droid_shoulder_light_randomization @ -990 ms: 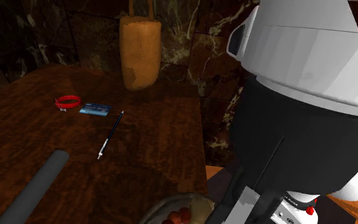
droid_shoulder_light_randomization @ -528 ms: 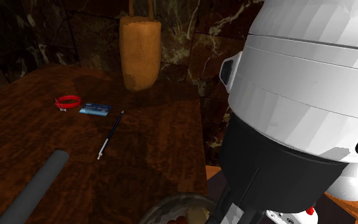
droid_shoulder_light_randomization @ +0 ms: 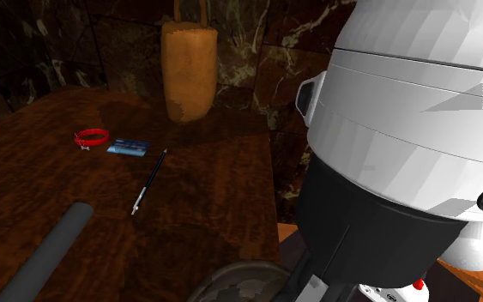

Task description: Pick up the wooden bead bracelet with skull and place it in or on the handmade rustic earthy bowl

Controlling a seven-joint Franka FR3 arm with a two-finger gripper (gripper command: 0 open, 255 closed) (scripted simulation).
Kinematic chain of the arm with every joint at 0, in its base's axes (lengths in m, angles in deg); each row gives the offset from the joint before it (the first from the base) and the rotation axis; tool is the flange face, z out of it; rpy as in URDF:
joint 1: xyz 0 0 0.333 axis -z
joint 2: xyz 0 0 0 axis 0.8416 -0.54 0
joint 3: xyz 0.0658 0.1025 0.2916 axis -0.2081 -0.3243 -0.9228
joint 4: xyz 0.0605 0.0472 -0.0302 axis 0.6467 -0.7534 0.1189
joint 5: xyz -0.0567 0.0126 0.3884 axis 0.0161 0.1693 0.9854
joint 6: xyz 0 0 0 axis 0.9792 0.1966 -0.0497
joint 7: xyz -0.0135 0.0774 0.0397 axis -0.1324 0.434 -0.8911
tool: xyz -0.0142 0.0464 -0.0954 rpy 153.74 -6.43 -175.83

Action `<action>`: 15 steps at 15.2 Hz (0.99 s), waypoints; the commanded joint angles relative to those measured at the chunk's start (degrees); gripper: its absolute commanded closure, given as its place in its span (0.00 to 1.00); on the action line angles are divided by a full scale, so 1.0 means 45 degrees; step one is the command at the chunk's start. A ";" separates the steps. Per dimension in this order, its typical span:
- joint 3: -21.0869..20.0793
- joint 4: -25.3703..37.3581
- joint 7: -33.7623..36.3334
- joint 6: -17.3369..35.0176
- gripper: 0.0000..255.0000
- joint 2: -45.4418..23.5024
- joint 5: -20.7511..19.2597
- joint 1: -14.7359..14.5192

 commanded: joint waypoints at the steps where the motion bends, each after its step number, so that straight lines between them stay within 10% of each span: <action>1: 0.0000 0.0000 0.0000 0.0000 0.00 0.0000 0.0000 0.0000; 15: 0.0157 0.1919 0.0272 -0.1565 0.00 -0.0435 -0.0314 0.0169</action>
